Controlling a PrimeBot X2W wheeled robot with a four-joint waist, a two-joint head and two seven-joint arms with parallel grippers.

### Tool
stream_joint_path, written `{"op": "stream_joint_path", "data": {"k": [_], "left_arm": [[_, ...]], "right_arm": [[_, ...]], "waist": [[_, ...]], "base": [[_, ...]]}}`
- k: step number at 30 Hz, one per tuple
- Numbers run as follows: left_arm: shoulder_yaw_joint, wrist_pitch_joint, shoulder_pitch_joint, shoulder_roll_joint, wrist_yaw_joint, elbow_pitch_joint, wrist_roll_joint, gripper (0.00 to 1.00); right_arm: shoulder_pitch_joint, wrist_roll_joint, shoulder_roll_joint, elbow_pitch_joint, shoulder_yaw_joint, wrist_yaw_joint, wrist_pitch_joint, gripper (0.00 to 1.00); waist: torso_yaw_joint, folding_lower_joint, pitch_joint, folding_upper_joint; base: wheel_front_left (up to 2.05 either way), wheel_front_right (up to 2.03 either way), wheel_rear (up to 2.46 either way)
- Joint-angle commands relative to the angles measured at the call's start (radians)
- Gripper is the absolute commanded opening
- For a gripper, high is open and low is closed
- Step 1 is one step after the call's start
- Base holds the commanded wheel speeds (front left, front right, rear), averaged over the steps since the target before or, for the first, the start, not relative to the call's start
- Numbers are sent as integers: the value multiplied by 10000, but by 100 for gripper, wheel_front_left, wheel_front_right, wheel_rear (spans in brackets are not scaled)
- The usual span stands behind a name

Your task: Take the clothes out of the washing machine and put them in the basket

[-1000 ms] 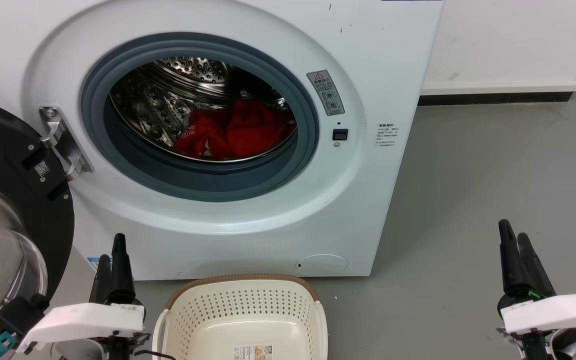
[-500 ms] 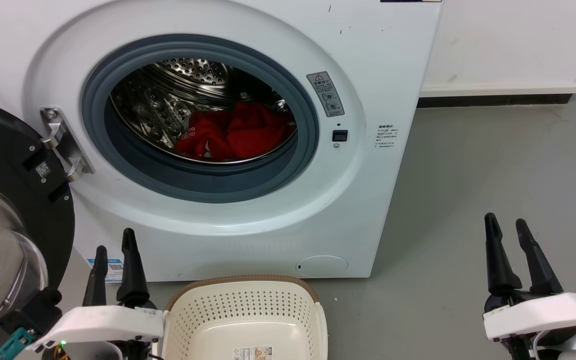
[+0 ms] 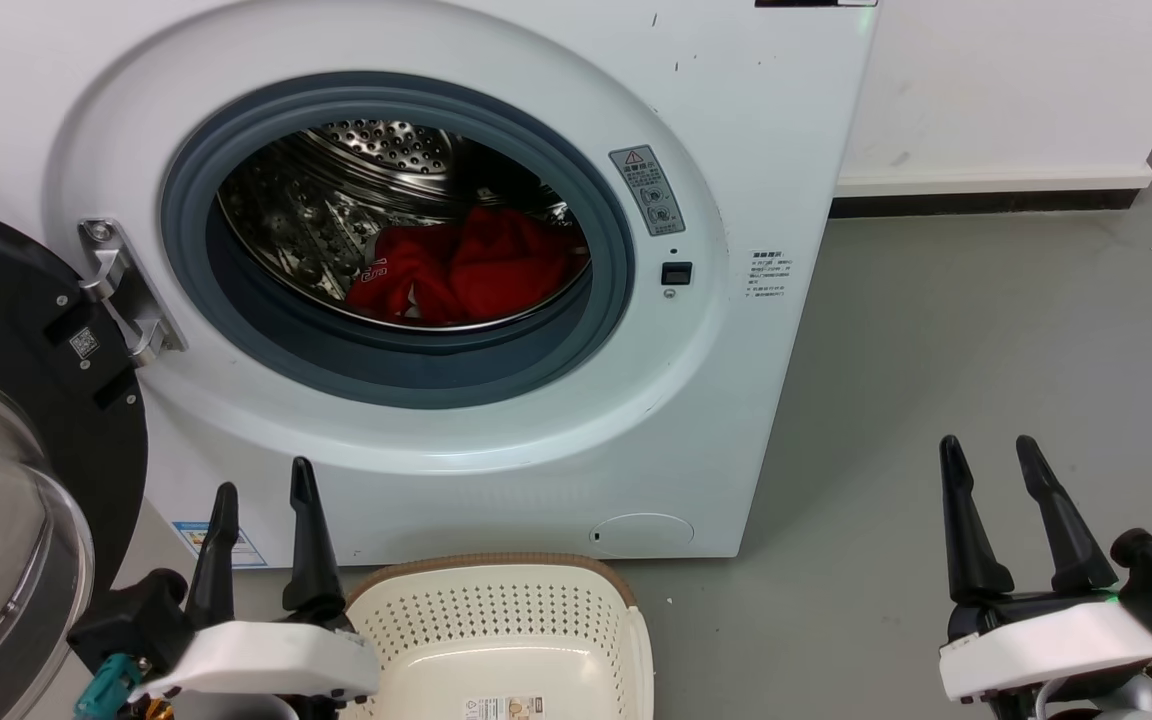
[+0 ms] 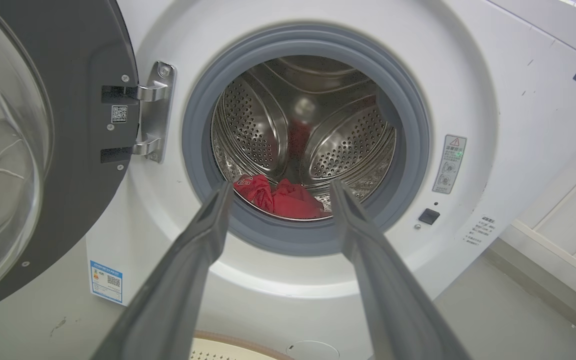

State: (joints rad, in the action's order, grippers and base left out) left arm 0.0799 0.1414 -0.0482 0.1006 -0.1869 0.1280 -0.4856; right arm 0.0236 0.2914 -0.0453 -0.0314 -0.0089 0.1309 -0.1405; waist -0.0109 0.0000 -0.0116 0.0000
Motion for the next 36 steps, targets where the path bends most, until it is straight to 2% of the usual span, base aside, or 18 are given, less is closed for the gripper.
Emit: {"op": "stream_joint_path", "data": {"k": [1, 3, 5, 11, 18, 22, 30, 31, 36], "left_arm": [[172, 117, -68, 160, -161, 0, 326, 100], [335, 163, -182, 166, -235, -182, 403, 100], [361, 225, -271, 157, -126, -449, 424, 100], [561, 365, -285, 345, -152, -728, 1240, 100], [1108, 582, -424, 638, -667, -705, 2194, 100], [1128, 643, -532, 545, -480, -1081, 2010, 100], [786, 808, -610, 310, 79, -1208, 2537, 100], [694, 870, -684, 277, 286, -1170, 2831, 100], [569, 971, -739, 137, 751, -1014, 3153, 100]], "right_arm": [[75, -437, -52, -162, 53, -2, -126, 100], [148, -734, -53, -96, 85, -2, -181, 100], [165, -994, -53, -44, 96, -2, -229, 100], [259, -1668, -55, -30, 103, -2, -378, 100], [405, -2610, -59, 30, 81, -2, -583, 100], [466, -2781, -59, 84, -6, -2, -653, 100], [565, -3199, -56, 137, -98, -4, -816, 100], [610, -3327, -58, 132, -97, -4, -887, 100], [610, -3451, -59, 129, -77, -4, -984, 100]], "waist": [[-2, 0, -15, 0], [-5, 0, -31, 0], [-7, 0, -44, 0], [-25, 0, -63, 0], [-19, 0, -98, 0], [-25, 0, -116, 0], [-39, 0, -150, 0], [-46, 0, -168, 0], [-54, 0, -189, 0]], "base": [[0, 0, 0], [0, 0, 0], [0, 0, 0], [0, 0, 0], [0, 0, 0], [0, 0, 0], [0, 0, 0], [0, 0, 0], [0, 0, 0]]}}
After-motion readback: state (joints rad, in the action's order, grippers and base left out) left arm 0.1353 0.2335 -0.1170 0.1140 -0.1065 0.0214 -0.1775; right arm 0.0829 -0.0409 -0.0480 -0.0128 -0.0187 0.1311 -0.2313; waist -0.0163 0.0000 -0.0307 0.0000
